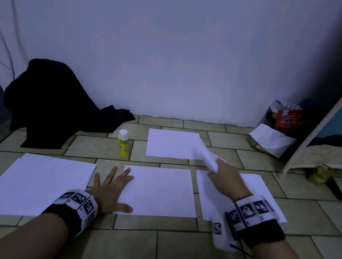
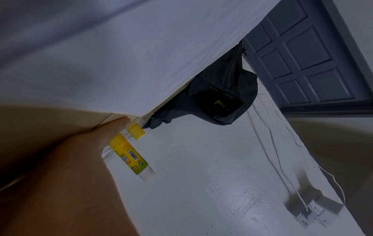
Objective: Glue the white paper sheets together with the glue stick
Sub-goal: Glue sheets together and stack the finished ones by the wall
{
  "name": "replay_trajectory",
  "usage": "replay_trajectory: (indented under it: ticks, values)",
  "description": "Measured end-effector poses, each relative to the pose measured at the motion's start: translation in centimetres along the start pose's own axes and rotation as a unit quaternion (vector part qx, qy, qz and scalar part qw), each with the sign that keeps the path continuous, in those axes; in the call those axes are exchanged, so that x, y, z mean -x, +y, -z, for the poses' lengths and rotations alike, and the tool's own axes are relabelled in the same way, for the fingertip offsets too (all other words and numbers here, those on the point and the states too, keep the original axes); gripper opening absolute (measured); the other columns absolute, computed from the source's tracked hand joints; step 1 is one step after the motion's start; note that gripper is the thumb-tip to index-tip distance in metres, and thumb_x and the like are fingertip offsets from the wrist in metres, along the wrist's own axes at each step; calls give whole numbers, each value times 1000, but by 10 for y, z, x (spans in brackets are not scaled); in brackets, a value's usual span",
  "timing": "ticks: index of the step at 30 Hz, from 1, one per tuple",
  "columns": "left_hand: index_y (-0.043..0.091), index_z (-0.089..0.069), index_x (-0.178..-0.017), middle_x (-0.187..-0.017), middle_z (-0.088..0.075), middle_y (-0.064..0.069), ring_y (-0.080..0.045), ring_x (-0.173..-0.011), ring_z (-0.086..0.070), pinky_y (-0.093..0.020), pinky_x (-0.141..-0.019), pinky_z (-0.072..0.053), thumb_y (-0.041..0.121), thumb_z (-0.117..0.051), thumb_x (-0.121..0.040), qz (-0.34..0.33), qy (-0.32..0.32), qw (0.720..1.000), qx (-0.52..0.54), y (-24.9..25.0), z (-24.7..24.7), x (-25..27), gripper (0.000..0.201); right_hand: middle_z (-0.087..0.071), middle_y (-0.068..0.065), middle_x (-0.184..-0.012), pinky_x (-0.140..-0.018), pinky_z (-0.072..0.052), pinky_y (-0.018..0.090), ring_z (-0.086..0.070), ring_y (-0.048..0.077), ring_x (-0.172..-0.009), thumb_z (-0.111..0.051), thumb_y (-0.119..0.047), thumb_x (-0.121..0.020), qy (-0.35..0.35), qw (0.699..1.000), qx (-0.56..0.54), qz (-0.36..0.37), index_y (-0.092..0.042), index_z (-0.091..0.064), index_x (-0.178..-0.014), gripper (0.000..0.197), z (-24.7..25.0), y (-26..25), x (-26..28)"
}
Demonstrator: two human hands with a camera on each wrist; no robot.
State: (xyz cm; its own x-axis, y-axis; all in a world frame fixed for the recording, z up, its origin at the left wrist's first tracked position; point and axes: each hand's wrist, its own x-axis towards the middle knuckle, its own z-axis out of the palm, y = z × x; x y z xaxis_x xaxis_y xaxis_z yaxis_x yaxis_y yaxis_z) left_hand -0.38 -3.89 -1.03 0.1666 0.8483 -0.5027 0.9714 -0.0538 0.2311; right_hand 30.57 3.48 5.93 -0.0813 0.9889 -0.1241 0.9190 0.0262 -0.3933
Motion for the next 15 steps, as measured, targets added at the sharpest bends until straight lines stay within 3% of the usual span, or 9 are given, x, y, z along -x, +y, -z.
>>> replay_trajectory:
  ticks: [3, 5, 6, 7, 8, 10, 15]
  values:
    - [31, 6, -152, -155, 31, 12, -22, -141, 33, -62, -109, 17, 106, -18, -26, 13, -3, 1000, 1, 0, 0, 0, 149, -41, 17, -142, -108, -33, 41, -40, 32, -130, -45, -19, -96, -72, 997, -25, 28, -2, -28, -142, 53, -25, -53, 9]
    - [31, 6, -153, -155, 30, 10, -22, -142, 32, -63, -111, 15, 96, -40, -56, 25, 3, 1000, 1, 2, -1, 2, 125, -32, 17, -148, -111, -29, 44, -32, 33, -136, -44, -20, -96, -133, 990, -27, 25, 0, -18, -146, 61, -50, -82, 12]
    - [31, 6, -153, -156, 29, 10, -23, -142, 31, -64, -111, 14, 91, -44, -63, 27, 9, 1000, 2, 3, -1, 2, 119, -28, 17, -150, -113, -27, 46, -29, 33, -138, -44, -21, -95, -155, 987, -28, 18, 1, -14, -148, 64, -61, -93, 14]
    - [31, 6, -152, -156, 29, 10, -22, -142, 31, -64, -111, 14, 97, -38, -56, 26, 9, 1000, 6, 3, -1, 3, 125, -27, 17, -150, -113, -26, 46, -27, 34, -138, -44, -21, -95, -169, 985, -27, 11, 0, -13, -148, 65, -71, -102, 15]
    - [32, 6, -152, -156, 29, 11, -22, -142, 31, -63, -110, 14, 105, -24, -39, 21, 5, 1000, 7, 4, 0, 2, 138, -28, 17, -149, -113, -25, 46, -28, 35, -137, -44, -21, -94, -176, 984, -22, 7, 0, -14, -147, 64, -78, -109, 16]
    - [34, 8, -152, -155, 30, 11, -21, -142, 31, -63, -109, 15, 106, -5, -15, 18, 3, 1000, 0, 4, 0, 1, 156, -35, 18, -143, -114, -23, 43, -33, 34, -133, -43, -21, -95, -174, 985, -4, 3, 0, -23, -142, 55, -87, -119, 18]
    - [35, 9, -151, -155, 30, 11, -22, -142, 31, -63, -110, 14, 105, -1, -10, 18, 5, 1000, -4, 3, -1, -1, 158, -45, 15, -135, -113, -22, 41, -40, 30, -128, -43, -24, -97, -150, 988, 25, -14, -5, -36, -130, 39, -95, -131, 19]
